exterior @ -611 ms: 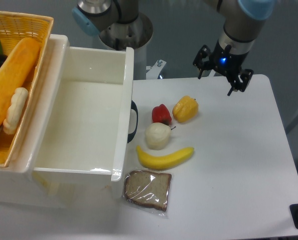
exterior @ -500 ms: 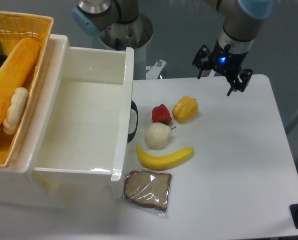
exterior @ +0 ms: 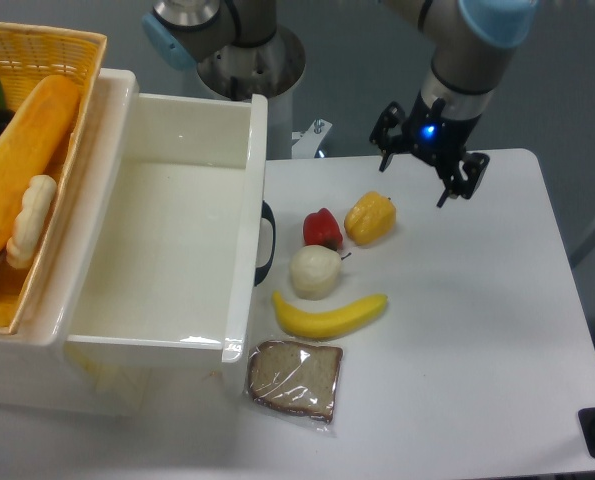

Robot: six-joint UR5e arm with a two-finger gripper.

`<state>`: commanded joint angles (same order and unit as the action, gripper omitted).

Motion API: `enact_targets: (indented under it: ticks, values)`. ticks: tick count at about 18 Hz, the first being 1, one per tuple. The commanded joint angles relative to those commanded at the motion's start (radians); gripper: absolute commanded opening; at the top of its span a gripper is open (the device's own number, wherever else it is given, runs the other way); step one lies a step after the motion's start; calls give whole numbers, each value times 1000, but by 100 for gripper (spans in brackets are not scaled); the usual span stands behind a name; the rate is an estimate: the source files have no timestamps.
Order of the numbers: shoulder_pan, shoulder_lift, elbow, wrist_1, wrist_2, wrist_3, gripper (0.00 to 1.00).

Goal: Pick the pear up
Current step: 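Move the open gripper over the white pear beside the red apple, then lower the gripper down around the white pear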

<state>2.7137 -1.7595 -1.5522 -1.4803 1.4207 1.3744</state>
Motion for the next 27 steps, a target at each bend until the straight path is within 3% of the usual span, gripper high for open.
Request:
enact_targets:
  ticks: [2, 4, 13, 20, 27]
  values:
    - [-11, -2, -57, 70, -25, 0, 100]
    - [-31, -5, -94, 100, -25, -2, 100]
    - [-94, -100, -100, 104, -17, 3, 100]
    - [-117, -158, -115, 104, 70, 182, 100]
    - [-140, -195, -132, 104, 93, 199, 100]
